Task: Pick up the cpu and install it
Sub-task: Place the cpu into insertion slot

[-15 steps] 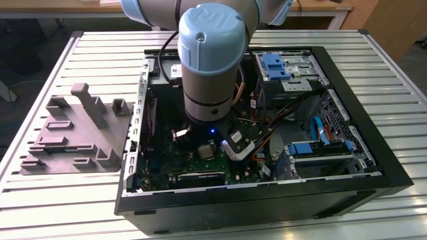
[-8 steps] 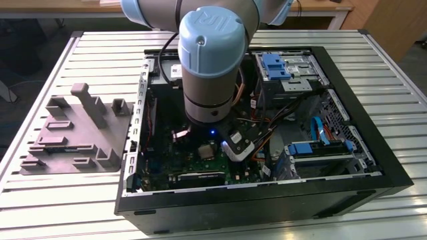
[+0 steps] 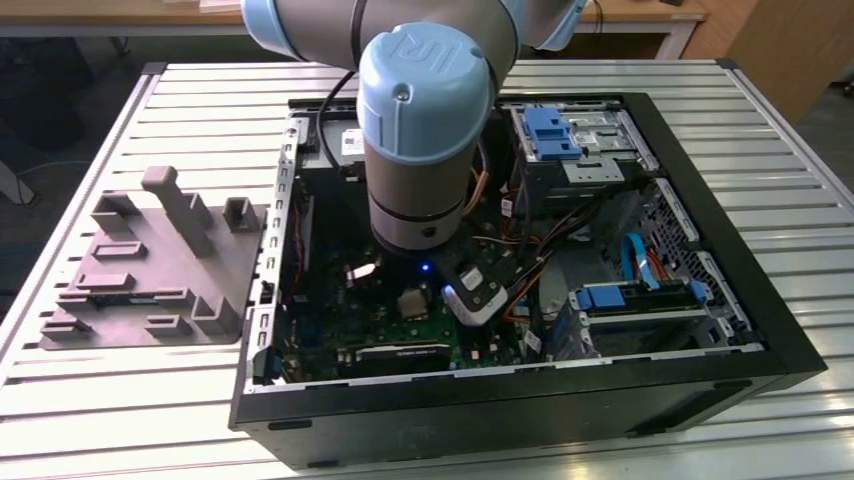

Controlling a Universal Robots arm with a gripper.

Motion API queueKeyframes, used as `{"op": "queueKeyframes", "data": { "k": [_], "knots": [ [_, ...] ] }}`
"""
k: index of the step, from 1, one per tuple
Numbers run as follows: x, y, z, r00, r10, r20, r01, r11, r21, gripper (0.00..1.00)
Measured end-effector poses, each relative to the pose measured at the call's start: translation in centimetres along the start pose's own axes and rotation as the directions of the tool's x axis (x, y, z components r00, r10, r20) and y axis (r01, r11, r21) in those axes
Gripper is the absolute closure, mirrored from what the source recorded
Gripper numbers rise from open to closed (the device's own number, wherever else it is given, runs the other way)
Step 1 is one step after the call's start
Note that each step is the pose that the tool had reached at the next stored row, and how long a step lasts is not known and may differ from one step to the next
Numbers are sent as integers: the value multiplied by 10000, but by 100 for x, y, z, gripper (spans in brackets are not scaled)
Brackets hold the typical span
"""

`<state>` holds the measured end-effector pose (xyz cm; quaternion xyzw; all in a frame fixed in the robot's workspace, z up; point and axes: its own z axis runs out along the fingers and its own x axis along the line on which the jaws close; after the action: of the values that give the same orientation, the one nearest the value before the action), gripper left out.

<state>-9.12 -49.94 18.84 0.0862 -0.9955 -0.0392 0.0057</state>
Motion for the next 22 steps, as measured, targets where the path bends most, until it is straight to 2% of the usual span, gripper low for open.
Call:
{"op": "queueKeyframes", "data": {
  "k": [2,6,8,11,16,19,22],
  "knots": [
    [0,-1,7,10000,0,-2,0,10000,-1,53],
    [0,0,10,10000,0,3,0,10000,-9,53],
    [-2,4,-8,10000,-1,14,1,10000,-24,53],
    [0,5,-55,10000,0,3,0,10000,1,53],
    [0,5,-58,10000,84,7,-84,10000,8,53],
    [0,4,-44,9995,305,25,-306,9995,6,53],
    [0,2,-28,9968,794,63,-794,9968,3,53]
  ]
}}
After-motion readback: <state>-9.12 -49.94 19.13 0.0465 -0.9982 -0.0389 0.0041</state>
